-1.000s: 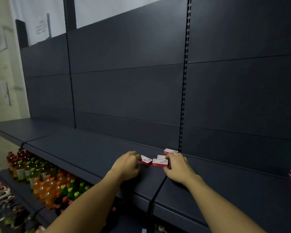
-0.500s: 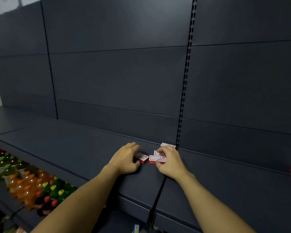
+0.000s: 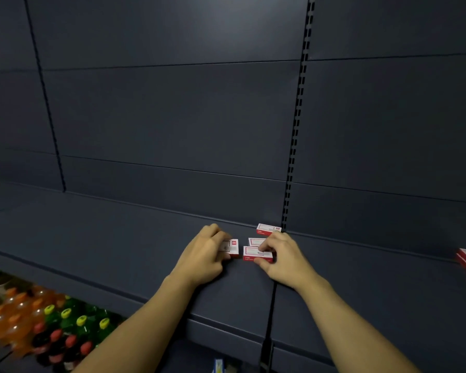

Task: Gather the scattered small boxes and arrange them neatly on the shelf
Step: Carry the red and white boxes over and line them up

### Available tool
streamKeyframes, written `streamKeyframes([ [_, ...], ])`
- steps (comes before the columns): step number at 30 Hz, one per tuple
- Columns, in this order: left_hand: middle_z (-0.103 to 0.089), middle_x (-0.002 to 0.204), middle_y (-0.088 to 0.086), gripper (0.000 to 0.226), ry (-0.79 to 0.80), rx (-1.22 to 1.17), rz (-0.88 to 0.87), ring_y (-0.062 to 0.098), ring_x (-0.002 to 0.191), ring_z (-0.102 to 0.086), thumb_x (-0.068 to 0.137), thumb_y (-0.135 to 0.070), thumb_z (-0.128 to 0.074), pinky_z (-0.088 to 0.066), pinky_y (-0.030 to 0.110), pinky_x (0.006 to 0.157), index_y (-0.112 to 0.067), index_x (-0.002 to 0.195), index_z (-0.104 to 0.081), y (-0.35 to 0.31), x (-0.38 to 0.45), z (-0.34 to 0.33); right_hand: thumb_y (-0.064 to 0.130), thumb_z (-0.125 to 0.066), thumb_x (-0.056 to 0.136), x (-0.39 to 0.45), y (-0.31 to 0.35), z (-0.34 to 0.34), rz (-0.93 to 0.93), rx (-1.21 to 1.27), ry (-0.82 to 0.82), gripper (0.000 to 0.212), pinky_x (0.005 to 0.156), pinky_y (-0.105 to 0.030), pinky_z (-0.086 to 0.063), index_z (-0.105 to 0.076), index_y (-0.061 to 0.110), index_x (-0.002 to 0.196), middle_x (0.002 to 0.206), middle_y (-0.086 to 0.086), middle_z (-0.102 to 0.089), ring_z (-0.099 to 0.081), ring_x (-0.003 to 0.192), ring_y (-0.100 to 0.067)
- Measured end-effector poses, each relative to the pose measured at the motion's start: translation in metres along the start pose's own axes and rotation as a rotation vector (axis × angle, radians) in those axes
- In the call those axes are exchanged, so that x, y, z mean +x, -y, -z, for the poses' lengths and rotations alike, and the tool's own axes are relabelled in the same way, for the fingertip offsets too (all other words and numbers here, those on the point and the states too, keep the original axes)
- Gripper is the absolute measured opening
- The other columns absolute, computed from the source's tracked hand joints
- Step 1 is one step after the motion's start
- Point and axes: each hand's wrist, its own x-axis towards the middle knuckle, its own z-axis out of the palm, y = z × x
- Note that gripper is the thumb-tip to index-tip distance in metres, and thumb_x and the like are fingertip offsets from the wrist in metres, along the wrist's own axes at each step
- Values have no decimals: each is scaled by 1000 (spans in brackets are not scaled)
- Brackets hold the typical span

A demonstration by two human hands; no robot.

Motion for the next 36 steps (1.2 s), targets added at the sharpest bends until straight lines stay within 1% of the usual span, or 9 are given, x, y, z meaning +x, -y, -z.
streamKeyframes([
  [4,-49,114,-7,38,3,-1,-30,14,108,-48,88,-18,-65,-47,32,90,-18,125,-60,1,0,0,36,-81,75,-5,-1,2,18,-38,-25,23,82,-18,-39,-62,23,80,92,13,-53,-45,92,-6],
  [7,-49,115,-9,38,6,-11,-37,13,110,-48,87,-18,-65,-47,31,90,-19,125,-60,2,0,-1,37,-81,75,-8,0,5,5,-57,-35,29,82,-20,-39,-57,23,82,94,14,-52,-44,92,-7],
  [14,-48,116,-9,39,26,-30,-33,12,113,-47,89,-19,-66,-48,33,92,-18,128,-58,1,-1,0,45,-76,81,-5,0,2,-115,-61,98,44,100,-29,-41,-62,25,117,111,13,-54,-48,110,-12],
  [21,-49,117,-3,40,12,56,-78,17,109,-46,90,-18,-60,-46,33,93,-14,130,-57,-5,-2,2,38,-68,91,-4,8,4,-143,-101,186,52,114,-35,-31,-56,17,138,130,2,-49,-39,127,-18],
  [25,-48,116,-1,37,24,154,-88,20,105,-46,88,-19,-58,-45,32,88,-15,125,-58,-8,0,7,32,-71,90,-5,14,8,-163,-107,156,51,114,-28,-28,-57,15,136,130,4,-46,-36,128,-16],
  [27,-51,116,1,35,38,259,-154,23,104,-48,86,-21,-60,-43,32,83,-14,120,-59,-14,3,10,31,-74,88,-6,18,12,-171,-118,140,54,113,-25,-27,-56,16,136,128,6,-46,-36,127,-14],
  [30,-55,114,4,32,49,362,-277,25,101,-52,87,-25,-61,-41,34,82,-13,117,-62,-22,10,10,31,-77,84,-10,24,22,-179,-154,133,56,110,-25,-30,-57,17,135,115,12,-42,-37,120,-12],
  [34,-53,112,3,25,35,295,-314,24,99,-52,90,-23,-62,-44,35,81,-12,112,-61,-30,23,12,30,-80,80,-22,29,47,-171,-247,89,49,101,-26,-38,-61,21,125,108,11,-43,-38,107,-10],
  [36,-51,114,2,27,45,244,-345,23,102,-51,92,-25,-64,-43,35,82,-12,114,-60,-32,30,12,30,-80,80,-31,29,62,-166,-304,61,44,98,-27,-41,-62,22,120,106,11,-43,-38,105,-10],
])
